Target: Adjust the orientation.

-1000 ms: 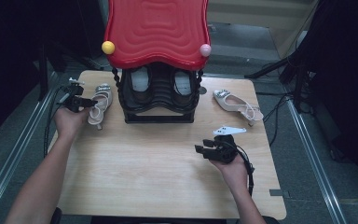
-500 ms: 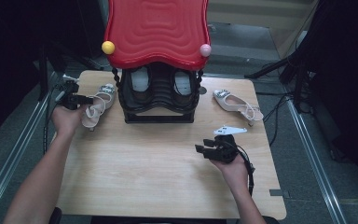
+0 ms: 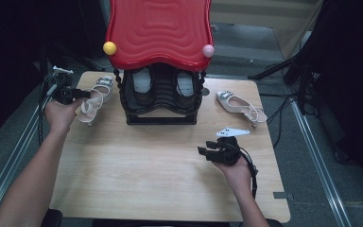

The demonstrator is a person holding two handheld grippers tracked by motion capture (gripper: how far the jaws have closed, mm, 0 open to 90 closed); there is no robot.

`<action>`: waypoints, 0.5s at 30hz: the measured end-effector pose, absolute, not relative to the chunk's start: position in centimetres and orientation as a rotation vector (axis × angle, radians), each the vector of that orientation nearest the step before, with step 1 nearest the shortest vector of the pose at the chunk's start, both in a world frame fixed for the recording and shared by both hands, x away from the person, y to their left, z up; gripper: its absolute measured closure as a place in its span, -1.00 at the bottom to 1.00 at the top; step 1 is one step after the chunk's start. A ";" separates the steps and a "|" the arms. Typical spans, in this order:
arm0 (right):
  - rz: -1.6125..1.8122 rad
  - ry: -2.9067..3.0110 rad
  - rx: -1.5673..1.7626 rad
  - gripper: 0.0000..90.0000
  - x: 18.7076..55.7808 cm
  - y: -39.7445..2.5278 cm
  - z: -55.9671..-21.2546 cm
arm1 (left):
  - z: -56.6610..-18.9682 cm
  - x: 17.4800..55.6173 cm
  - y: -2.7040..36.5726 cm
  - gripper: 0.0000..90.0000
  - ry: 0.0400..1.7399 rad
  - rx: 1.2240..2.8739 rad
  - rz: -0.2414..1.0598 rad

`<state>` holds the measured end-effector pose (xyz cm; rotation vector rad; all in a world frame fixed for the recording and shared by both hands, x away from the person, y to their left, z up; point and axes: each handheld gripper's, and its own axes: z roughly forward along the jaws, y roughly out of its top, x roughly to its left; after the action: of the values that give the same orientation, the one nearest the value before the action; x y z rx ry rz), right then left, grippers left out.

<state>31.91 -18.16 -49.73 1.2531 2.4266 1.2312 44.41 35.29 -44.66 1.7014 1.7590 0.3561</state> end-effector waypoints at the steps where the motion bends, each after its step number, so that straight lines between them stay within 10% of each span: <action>1: 1.231 2.426 1.255 0.19 31.9 -18.2 -49.7 | -44.3 44.4 35.2 0.88 1.752 1.700 0.363; 15: 1.233 2.426 1.255 0.19 31.8 -18.2 -49.6 | -38.1 44.8 34.5 0.88 1.685 1.697 0.349</action>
<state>31.80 -18.16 -49.63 1.2550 2.4259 1.2330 44.79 34.50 -38.06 1.6971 1.6854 0.3494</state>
